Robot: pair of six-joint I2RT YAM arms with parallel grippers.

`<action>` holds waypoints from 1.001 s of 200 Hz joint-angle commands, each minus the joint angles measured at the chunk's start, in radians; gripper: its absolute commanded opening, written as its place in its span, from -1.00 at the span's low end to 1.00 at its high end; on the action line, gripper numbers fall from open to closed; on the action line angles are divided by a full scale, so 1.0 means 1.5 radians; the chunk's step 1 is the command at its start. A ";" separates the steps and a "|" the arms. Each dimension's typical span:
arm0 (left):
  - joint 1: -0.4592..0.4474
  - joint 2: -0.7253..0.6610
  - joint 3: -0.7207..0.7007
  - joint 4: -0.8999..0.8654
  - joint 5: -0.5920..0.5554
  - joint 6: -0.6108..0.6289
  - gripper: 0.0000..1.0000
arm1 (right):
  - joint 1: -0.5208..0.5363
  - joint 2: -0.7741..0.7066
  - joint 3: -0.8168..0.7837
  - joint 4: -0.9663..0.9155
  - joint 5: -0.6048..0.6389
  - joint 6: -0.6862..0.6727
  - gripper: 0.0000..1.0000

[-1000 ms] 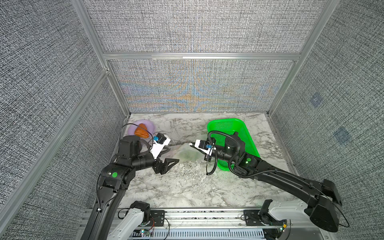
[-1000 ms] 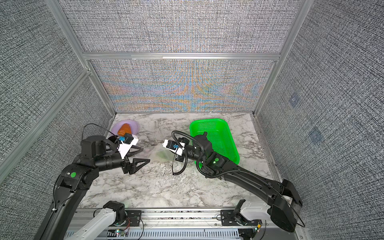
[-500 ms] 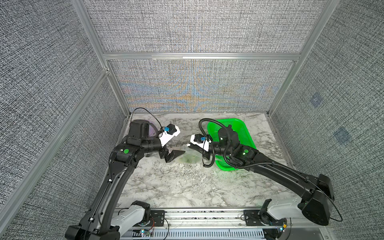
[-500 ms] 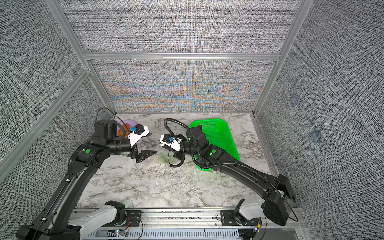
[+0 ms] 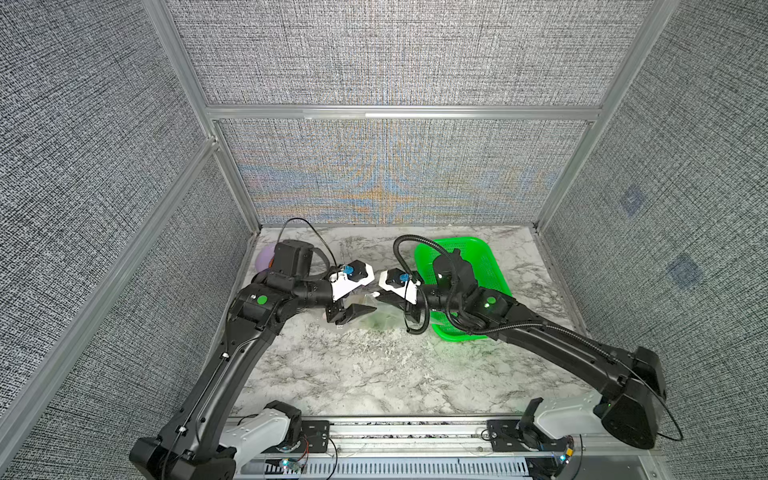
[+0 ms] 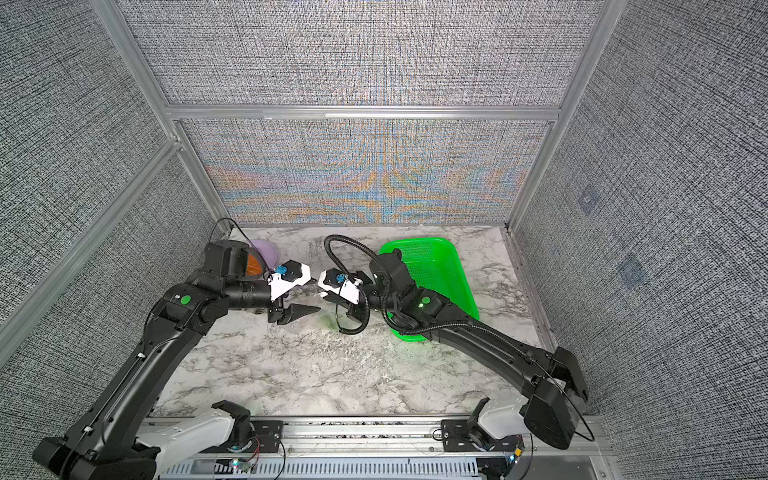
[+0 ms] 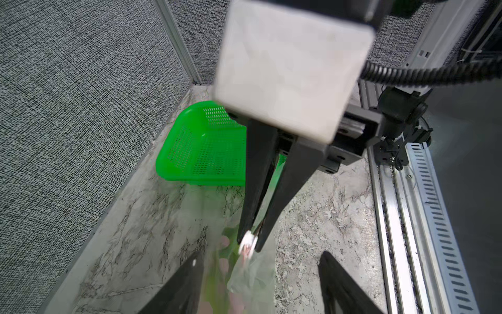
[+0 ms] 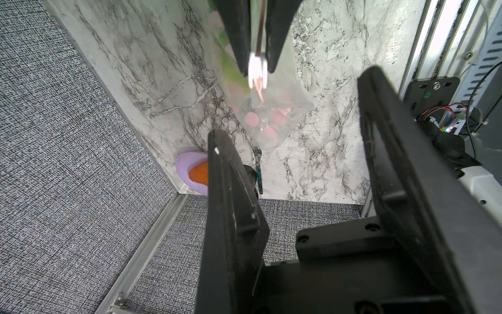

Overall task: Open the zip-top bag and take out the chinese cabbages
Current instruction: Unzip the zipper on the zipper food storage bag.

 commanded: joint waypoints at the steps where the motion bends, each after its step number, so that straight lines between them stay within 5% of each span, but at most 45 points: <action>1: -0.004 0.005 -0.001 -0.014 -0.008 0.022 0.13 | 0.002 -0.002 0.000 0.007 -0.009 0.007 -1.00; 49: -0.005 -0.001 -0.025 -0.001 -0.014 0.027 -0.47 | 0.002 -0.014 -0.002 -0.006 -0.011 0.002 -1.00; 200: -0.005 0.017 -0.002 -0.002 0.008 0.018 -0.66 | 0.009 -0.007 0.008 -0.030 -0.016 -0.014 -1.00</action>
